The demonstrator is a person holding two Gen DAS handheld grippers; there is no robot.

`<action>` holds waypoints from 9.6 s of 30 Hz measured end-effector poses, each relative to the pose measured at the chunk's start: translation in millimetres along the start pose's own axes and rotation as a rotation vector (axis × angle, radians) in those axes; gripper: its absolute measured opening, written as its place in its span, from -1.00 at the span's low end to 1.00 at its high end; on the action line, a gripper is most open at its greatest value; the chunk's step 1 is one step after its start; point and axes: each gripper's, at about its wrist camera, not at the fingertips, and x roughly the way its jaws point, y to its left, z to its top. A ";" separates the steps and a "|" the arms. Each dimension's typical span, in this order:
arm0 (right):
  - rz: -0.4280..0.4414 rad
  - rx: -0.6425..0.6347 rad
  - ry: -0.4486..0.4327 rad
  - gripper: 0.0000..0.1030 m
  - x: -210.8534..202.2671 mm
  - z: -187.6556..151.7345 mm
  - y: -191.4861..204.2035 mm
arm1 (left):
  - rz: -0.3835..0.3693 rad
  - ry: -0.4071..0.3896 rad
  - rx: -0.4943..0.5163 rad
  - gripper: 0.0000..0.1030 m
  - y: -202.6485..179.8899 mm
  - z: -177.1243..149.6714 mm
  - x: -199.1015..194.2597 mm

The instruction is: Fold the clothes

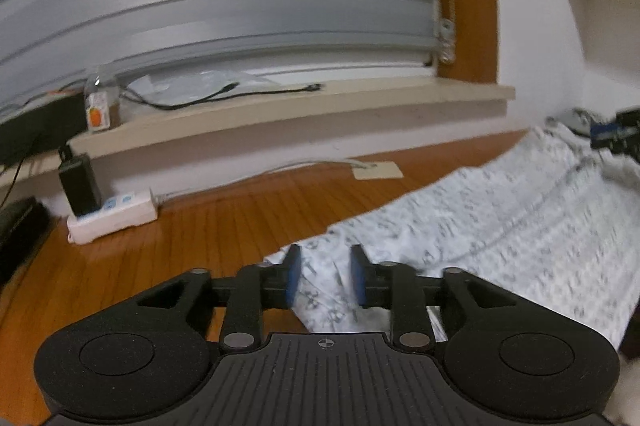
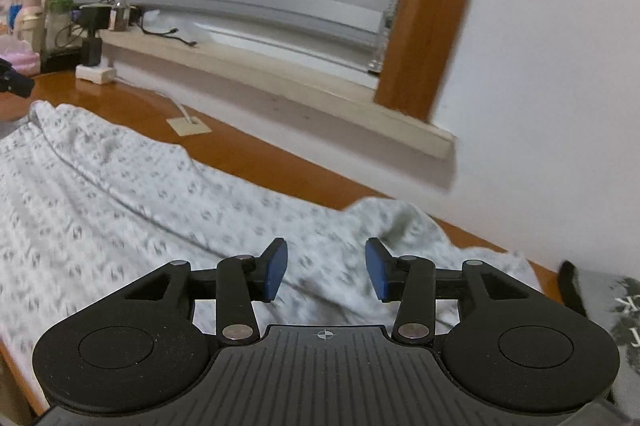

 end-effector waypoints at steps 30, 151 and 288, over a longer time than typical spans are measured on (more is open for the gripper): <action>0.506 -0.163 -0.035 -0.17 110.6 111.5 226.6 | 0.025 0.142 -0.087 -0.17 22.7 -11.0 18.8; 0.183 0.200 0.148 0.37 179.6 49.2 34.1 | 0.008 0.224 -0.059 0.62 -63.7 56.9 180.7; -0.087 0.544 0.210 -0.26 94.6 -9.0 -105.6 | -0.540 0.229 0.131 1.00 -145.2 73.3 236.6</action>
